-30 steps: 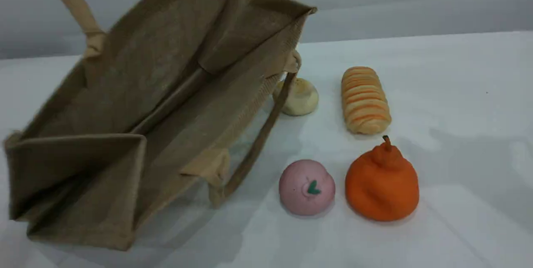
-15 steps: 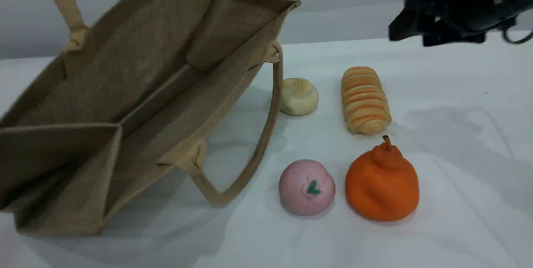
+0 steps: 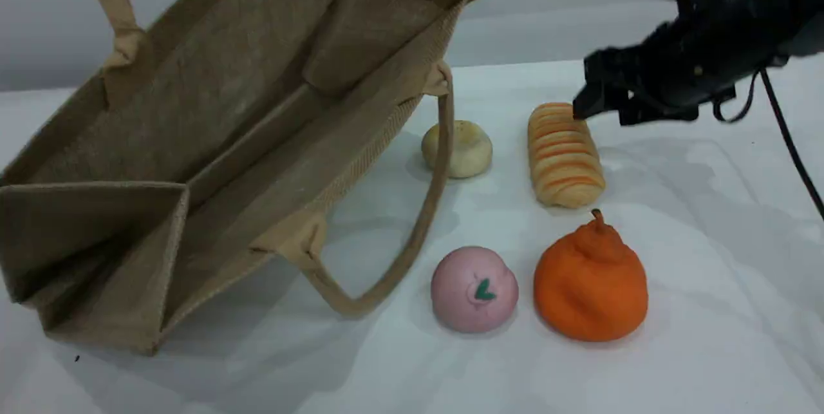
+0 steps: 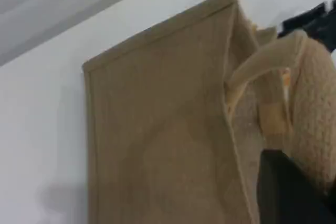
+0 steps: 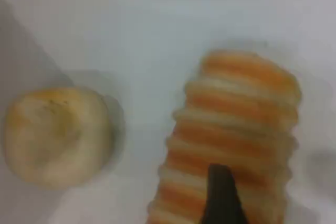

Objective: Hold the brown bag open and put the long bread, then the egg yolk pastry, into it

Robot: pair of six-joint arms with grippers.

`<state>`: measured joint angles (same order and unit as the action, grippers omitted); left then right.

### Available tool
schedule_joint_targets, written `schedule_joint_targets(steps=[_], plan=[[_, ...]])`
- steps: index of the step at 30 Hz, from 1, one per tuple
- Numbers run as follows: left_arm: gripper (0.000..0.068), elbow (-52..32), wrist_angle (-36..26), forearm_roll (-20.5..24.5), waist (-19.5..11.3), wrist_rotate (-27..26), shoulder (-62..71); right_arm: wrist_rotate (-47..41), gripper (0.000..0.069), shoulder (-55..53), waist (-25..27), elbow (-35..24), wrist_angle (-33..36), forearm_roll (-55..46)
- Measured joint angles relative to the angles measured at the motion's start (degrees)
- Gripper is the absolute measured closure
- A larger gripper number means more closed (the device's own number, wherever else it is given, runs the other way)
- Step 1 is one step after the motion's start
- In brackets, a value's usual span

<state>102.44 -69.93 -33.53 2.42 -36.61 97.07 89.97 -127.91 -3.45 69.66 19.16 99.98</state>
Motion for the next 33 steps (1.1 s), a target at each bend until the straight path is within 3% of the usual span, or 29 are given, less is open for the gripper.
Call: schedule_joint_targets(steps=[14,20,33], plan=[[0.0598,0.00,0.06,-1.53,0.00,-0.14,1.19,-0.11,0.0277,-5.36,0.00,1.15,5.63,0.52],[0.0598,0.00,0.00,-1.17,0.00,-0.09,1.22,0.01,0.0277,-5.36,-0.05,1.09,11.17,-0.48],[0.0598,0.00,-0.05,-1.09,0.00,-0.13,1.22,0.01,0.0277,-5.36,-0.05,1.09,9.61,-0.10]])
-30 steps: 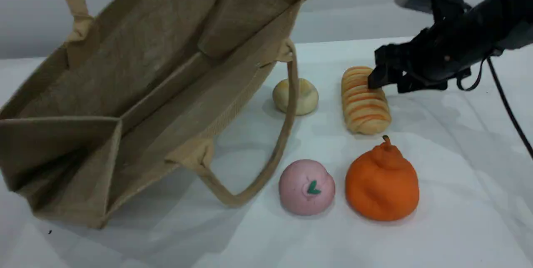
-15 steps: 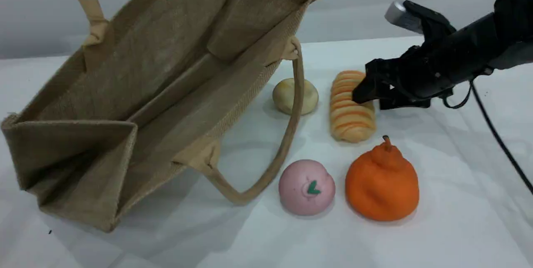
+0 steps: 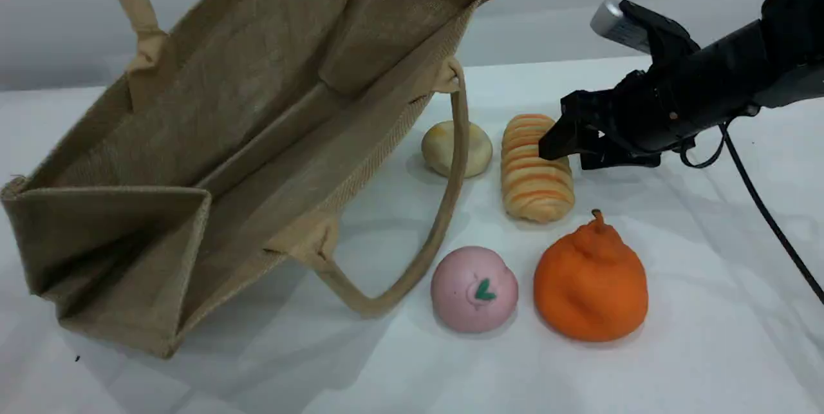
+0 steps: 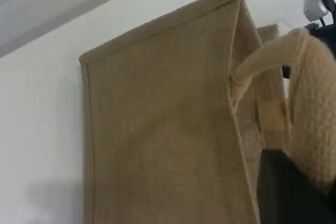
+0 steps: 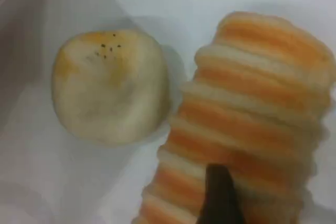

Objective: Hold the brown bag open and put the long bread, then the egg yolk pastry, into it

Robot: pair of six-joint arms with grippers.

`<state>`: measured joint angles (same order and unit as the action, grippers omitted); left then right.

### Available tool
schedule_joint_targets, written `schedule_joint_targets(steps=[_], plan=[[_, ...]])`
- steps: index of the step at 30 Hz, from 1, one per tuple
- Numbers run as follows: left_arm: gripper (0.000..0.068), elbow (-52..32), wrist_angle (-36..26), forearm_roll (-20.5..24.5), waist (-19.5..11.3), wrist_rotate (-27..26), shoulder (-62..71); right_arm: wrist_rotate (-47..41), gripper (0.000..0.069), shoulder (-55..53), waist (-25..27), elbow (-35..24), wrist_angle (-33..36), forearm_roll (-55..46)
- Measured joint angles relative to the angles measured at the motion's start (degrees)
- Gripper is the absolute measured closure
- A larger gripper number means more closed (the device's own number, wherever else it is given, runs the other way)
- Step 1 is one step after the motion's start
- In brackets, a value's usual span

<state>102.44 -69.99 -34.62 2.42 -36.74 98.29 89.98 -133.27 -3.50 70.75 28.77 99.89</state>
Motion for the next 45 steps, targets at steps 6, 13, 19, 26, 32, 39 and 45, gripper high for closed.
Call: schedule_joint_targets(steps=[6,13,19,26,32,39,45], plan=[[0.0598,0.00,0.00,0.00,0.00,0.00,0.00,0.00,0.0277,0.00,0.05,0.00,5.76,0.00],[0.0598,0.00,0.00,0.00,0.00,0.00,0.00,-0.05,0.0277,0.00,-0.32,0.00,5.58,0.00],[0.0598,0.00,0.00,0.00,0.00,0.00,0.00,-0.05,0.0277,0.00,-2.14,0.00,1.06,0.19],[0.0598,0.00,0.05,-0.05,0.00,0.00,0.00,-0.05,0.0290,0.05,-2.65,0.00,-2.17,0.19],[0.0598,0.00,0.05,-0.05,0.00,0.00,0.00,-0.05,0.0512,0.05,-2.68,0.00,-2.49,0.19],[0.0598,0.00,0.05,-0.05,0.00,0.00,0.00,-0.05,0.0649,0.11,-2.61,0.00,-2.75,0.14],[0.0598,0.00,0.00,-0.10,0.00,0.00,0.00,0.00,0.0651,3.98,1.26,-0.11,-3.84,-0.20]])
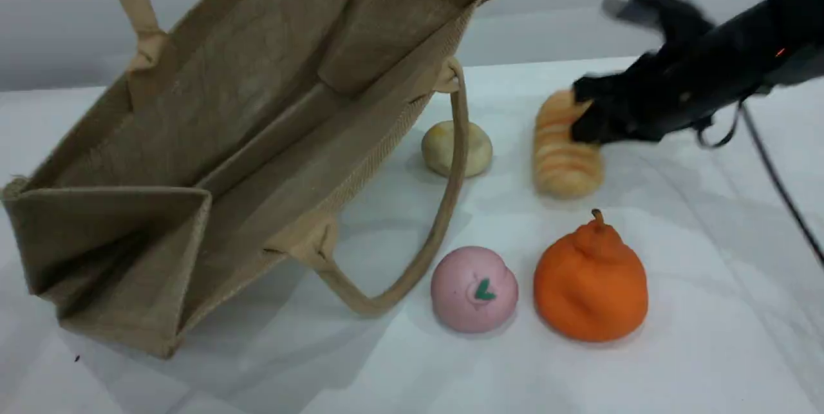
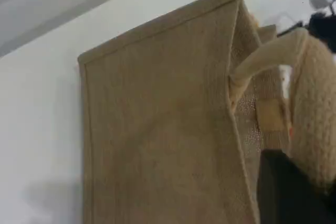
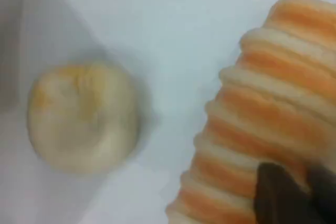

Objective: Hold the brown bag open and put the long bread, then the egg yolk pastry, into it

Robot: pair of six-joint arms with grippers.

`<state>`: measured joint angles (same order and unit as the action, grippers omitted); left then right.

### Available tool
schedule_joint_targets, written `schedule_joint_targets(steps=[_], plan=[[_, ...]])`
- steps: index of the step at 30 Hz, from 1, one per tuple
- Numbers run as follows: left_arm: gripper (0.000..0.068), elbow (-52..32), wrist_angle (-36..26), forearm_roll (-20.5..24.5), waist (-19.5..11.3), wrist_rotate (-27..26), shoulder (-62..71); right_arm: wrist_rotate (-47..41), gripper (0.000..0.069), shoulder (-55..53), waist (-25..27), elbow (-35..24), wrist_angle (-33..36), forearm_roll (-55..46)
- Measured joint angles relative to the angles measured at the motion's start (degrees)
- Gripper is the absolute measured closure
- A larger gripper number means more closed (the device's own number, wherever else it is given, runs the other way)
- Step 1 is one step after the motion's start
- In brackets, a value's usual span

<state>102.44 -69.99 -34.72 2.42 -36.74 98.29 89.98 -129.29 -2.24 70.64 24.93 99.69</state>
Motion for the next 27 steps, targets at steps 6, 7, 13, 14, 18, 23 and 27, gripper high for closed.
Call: schedule_joint_targets(steps=[6,7,13,14,18,23,27], plan=[[0.0598,0.00,0.00,0.00,0.00,0.00,0.00,-5.75,0.0652,6.53,5.39,0.00,2.41,-8.14],[0.0598,0.00,0.00,0.00,0.00,0.00,0.00,-8.23,0.0652,7.81,6.07,0.00,3.59,-11.01],[0.0598,0.00,0.00,0.05,0.00,-0.30,0.00,-18.69,0.0653,14.81,7.41,0.00,18.82,-27.26],[0.0598,0.00,0.00,0.05,0.00,-0.30,0.05,-19.32,0.0653,15.85,7.35,0.00,21.08,-28.80],[0.0598,0.00,0.06,0.05,0.00,-0.25,0.32,-19.25,0.0653,19.26,6.83,0.00,30.39,-30.57],[0.0598,0.00,0.01,0.05,0.00,-0.08,0.39,-18.52,0.0653,21.61,6.76,-0.01,40.89,-29.58],[0.0598,0.00,0.01,0.05,0.00,-0.08,0.39,-17.24,0.0653,23.05,4.86,-2.26,45.08,-29.14]])
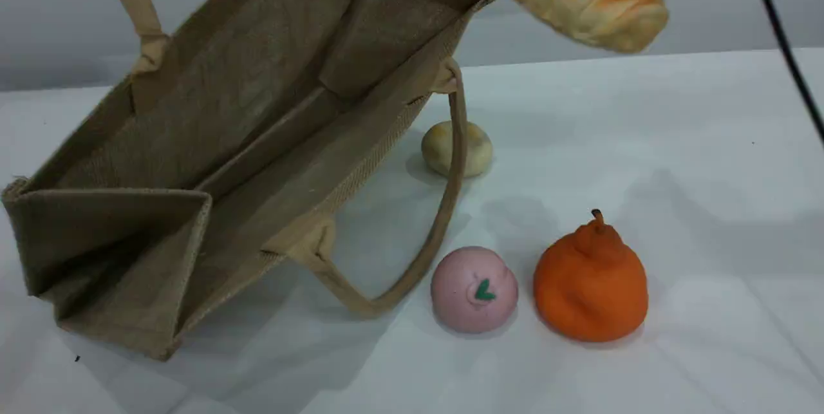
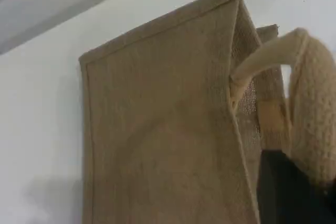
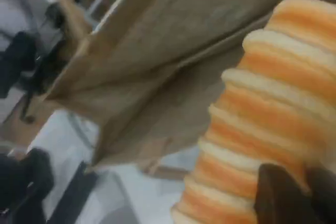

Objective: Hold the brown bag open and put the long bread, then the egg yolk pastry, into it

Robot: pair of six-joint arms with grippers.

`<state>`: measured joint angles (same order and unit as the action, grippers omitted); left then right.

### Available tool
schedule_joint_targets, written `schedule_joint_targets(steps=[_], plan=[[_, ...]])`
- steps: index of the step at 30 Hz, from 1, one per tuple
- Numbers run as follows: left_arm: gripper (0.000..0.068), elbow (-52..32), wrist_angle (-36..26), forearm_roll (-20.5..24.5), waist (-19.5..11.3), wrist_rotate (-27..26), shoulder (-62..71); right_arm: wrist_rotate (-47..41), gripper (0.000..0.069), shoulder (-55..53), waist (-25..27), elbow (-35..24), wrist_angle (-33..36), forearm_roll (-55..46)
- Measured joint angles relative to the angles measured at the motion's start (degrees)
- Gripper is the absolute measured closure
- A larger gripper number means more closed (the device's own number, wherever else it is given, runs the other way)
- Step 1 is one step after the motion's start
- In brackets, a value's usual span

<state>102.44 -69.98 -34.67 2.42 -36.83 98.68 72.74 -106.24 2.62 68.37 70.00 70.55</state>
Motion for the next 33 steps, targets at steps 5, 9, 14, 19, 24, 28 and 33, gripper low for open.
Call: schedule_joint_targets(steps=[5,9,14,19,24,28,33], plan=[[0.0598,0.00,0.00,-0.29,0.00,0.05,0.00,-0.05,0.0653,1.03,-5.73,-4.95,-1.25,5.12],[0.0598,0.00,0.00,-0.29,0.00,0.05,0.00,-0.33,0.0654,1.03,-13.33,-5.12,-8.78,8.46],[0.0598,0.00,0.00,-1.41,0.00,0.22,0.00,-0.68,0.0654,0.97,-24.02,-5.13,-21.31,13.76],[0.0598,0.00,0.00,-1.41,0.00,0.40,0.00,1.07,0.0654,0.90,-30.06,-4.73,-35.05,21.99],[0.0598,0.00,0.00,-1.41,0.06,1.12,0.00,4.22,0.0654,-1.98,-32.04,-1.94,-45.77,27.66],[0.0598,0.00,0.00,-1.59,0.18,1.18,0.00,4.61,0.0654,-6.28,-32.36,1.76,-46.47,27.83],[0.0598,0.00,0.00,-1.70,0.18,1.18,0.00,4.55,0.0654,-12.11,-32.36,5.72,-46.42,28.46]])
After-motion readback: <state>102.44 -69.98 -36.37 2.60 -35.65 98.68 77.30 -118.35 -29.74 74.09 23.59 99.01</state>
